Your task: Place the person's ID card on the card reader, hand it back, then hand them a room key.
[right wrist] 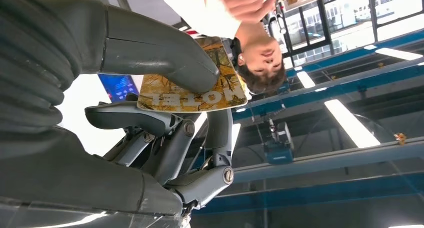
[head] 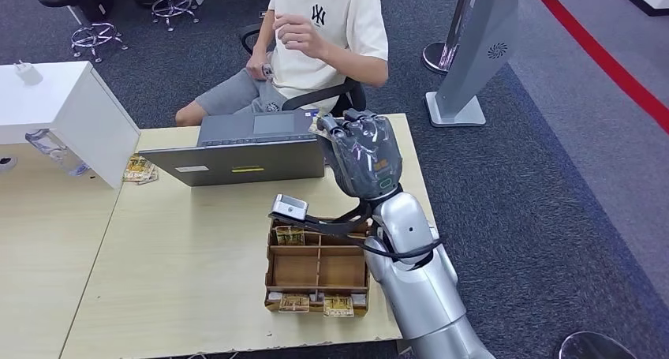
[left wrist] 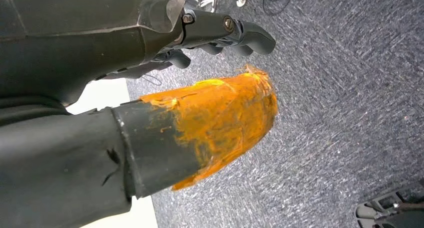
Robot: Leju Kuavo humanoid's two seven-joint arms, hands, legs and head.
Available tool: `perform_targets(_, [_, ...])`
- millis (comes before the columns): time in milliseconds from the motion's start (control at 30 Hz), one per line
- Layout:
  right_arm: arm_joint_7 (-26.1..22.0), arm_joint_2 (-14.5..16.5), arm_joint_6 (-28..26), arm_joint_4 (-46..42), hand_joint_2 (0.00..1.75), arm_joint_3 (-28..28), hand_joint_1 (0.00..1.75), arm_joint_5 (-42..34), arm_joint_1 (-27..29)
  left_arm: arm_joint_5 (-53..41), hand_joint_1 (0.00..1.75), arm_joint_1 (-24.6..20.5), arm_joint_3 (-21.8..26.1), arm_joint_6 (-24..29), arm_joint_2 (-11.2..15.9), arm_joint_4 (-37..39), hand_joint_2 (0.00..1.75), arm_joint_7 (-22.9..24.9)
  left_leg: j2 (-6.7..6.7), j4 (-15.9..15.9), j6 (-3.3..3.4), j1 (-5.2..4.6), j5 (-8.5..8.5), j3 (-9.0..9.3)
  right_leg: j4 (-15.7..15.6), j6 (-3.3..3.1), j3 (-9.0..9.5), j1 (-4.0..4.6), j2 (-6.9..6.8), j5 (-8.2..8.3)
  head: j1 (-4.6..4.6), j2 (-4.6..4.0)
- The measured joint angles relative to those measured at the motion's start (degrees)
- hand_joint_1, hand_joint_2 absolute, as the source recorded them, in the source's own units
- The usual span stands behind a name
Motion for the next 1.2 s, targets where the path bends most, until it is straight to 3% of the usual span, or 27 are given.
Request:
perform_targets(100, [1.3, -0.1, 0.0, 1.4, 1.75, 0.6, 1.75, 0.4, -1.2, -0.2, 0.00, -0.1, -0.3, 0.0, 0.1, 0.0, 0.00, 0.0, 0.01, 0.0, 0.00, 0.00, -0.01, -0.02, 0.0, 0.00, -0.02, 0.00, 0.01, -0.01, 0.00, 0.00])
perform_targets(367, [18.6, -3.7, 0.0, 11.4, 1.75, 9.2, 1.75, 1.7, -11.1, -1.2, 0.00, -1.1, -1.9, -1.5, 0.2, 0.0, 0.00, 0.5, 0.02, 0.0, -0.07, 0.00, 0.06, -0.04, 0.0, 0.02, -0.05, 0.00, 0.02, 0.05, 0.01, 0.00])
perform_targets(600, [26.2, -6.4, 0.0, 20.9, 1.75, 16.2, 1.75, 1.7, -18.6, -1.7, 0.00, -1.8, -3.4, -2.1, 0.2, 0.0, 0.00, 1.1, -0.01, 0.0, -0.09, 0.00, 0.08, -0.04, 0.0, 0.04, -0.05, 0.00, 0.01, 0.08, 0.01, 0.00])
perform_targets(633, [26.8, -6.7, 0.0, 21.7, 1.75, 16.8, 1.54, 1.7, -19.1, -1.7, 0.00, -1.9, -3.6, -2.1, 0.2, 0.0, 0.00, 1.1, -0.02, 0.0, -0.09, 0.00, 0.08, -0.04, 0.0, 0.04, -0.05, 0.00, 0.00, 0.07, 0.01, 0.00])
perform_targets(700, [27.6, -7.2, 0.0, 22.8, 1.75, 17.8, 0.66, 1.7, -19.7, -1.7, 0.00, -1.9, -3.7, -2.2, 0.2, 0.0, 0.00, 1.1, -0.04, 0.0, -0.09, 0.00, 0.08, -0.06, 0.0, 0.04, -0.05, 0.00, -0.01, 0.07, 0.01, 0.00])
perform_targets(733, [28.0, -7.4, 0.0, 23.3, 1.31, 18.1, 0.23, 1.7, -19.9, -1.7, 0.00, -1.9, -3.8, -2.2, 0.2, 0.0, 0.00, 1.1, -0.03, 0.0, -0.09, 0.00, 0.08, -0.06, 0.0, 0.04, -0.06, 0.00, 0.00, 0.07, 0.00, 0.00])
perform_targets(767, [28.5, -7.6, 0.0, 23.6, 0.87, 18.4, 0.00, 1.7, -20.0, -1.6, 0.00, -1.9, -3.9, -2.2, 0.2, 0.0, 0.00, 1.1, -0.02, 0.0, -0.09, 0.00, 0.08, -0.06, 0.0, 0.04, -0.06, 0.00, 0.01, 0.07, 0.00, 0.00])
perform_targets(833, [29.6, -8.0, 0.0, 24.4, 0.00, 19.1, 0.00, 1.6, -20.1, -1.5, 0.00, -1.9, -4.1, -2.2, 0.2, 0.0, 0.00, 1.1, -0.01, 0.0, -0.10, 0.00, 0.07, -0.05, 0.0, 0.04, -0.06, 0.00, 0.03, 0.07, 0.01, 0.00])
perform_targets(967, [30.1, -8.9, -0.1, 23.7, 0.00, 19.9, 0.00, 1.7, -19.1, -1.0, 0.00, -1.8, -4.3, -2.0, 0.2, 0.0, 0.00, 1.2, -0.01, 0.0, -0.10, 0.00, 0.07, -0.06, 0.0, 0.04, -0.08, 0.00, 0.02, 0.07, 0.00, 0.00])
perform_targets(1033, [28.1, -9.2, -0.1, 20.9, 0.00, 19.5, 0.00, 1.3, -17.2, -0.6, 0.00, -1.7, -4.4, -1.7, 0.2, 0.0, 0.00, 1.3, -0.01, 0.0, -0.10, 0.00, 0.07, -0.05, 0.0, 0.04, -0.07, 0.00, 0.02, 0.07, 0.00, 0.00])
perform_targets(1100, [21.9, -8.9, -0.1, 16.2, 0.00, 17.4, 0.00, -0.7, -13.6, 0.0, 0.00, -1.5, -4.5, -1.2, 0.1, 0.0, 0.00, 1.2, -0.02, 0.0, -0.10, 0.01, 0.06, -0.07, 0.0, 0.04, -0.08, 0.01, 0.01, 0.06, 0.01, 0.00])
perform_targets(1200, [4.5, -6.2, -0.1, 9.1, 0.00, 11.3, 0.00, -9.5, -7.3, 1.0, 0.00, -1.0, -4.5, -0.3, 0.1, 0.0, 0.00, 1.0, -0.03, 0.0, -0.11, 0.02, 0.05, -0.09, 0.0, 0.02, -0.09, 0.02, -0.01, 0.02, 0.01, 0.00])
